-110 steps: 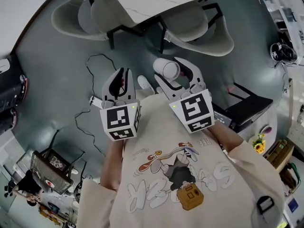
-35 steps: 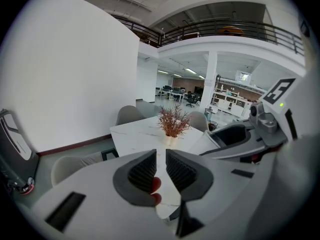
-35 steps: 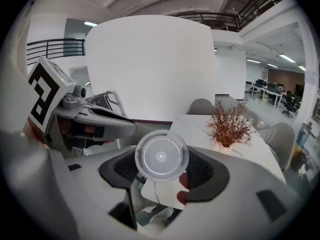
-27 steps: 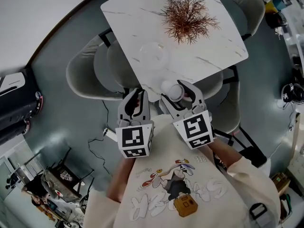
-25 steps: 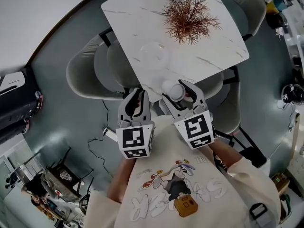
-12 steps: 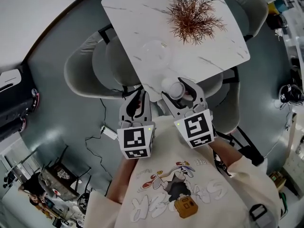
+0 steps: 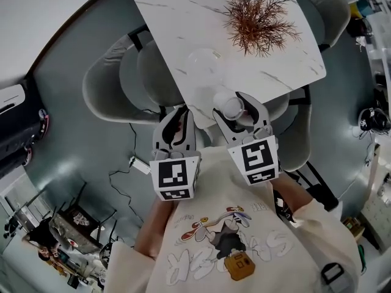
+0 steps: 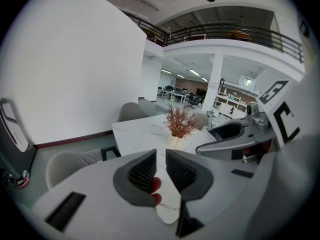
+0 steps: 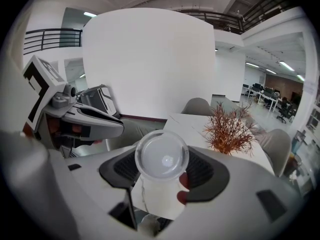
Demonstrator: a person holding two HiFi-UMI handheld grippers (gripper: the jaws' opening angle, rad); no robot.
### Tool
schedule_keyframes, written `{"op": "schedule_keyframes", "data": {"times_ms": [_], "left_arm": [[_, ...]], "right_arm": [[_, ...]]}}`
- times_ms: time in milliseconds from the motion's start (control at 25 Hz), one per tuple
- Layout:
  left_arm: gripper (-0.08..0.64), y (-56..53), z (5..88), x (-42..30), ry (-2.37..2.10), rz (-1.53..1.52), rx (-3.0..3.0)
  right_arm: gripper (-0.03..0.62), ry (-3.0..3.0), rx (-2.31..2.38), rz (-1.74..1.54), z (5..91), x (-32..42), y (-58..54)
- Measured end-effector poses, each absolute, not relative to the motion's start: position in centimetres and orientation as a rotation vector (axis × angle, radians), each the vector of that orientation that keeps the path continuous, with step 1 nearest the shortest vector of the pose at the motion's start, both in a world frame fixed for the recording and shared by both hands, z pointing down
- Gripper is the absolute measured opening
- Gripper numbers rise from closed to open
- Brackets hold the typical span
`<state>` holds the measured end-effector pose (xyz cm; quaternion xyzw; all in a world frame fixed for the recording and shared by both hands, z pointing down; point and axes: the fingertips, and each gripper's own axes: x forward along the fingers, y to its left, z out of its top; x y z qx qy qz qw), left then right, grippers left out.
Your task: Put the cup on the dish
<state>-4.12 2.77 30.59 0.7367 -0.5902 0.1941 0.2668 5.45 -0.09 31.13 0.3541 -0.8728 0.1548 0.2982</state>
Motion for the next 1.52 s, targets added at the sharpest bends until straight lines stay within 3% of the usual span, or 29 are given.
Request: {"op": "schedule_keyframes", "data": {"times_ms": [880,1000,1520], "left_arm": [[0.057,-2.3,35.5,-6.5,-1.525,0.596,2.020],[0.012,-2.9,36.5,-6.9,-1.535,0.630,2.012],[0.005,-4.1,40.0,-7.2,-1.476,0.623,1.994]], "right_arm": [[0.270,-2.228,0.985,0.438,36.4,3.4,-3.9],[0.270,-2.222,1.001,0.425,37.0,3.3,-4.4],[0.270,-2.196,1.005,0.433,40.0,2.4,-5.4]]}}
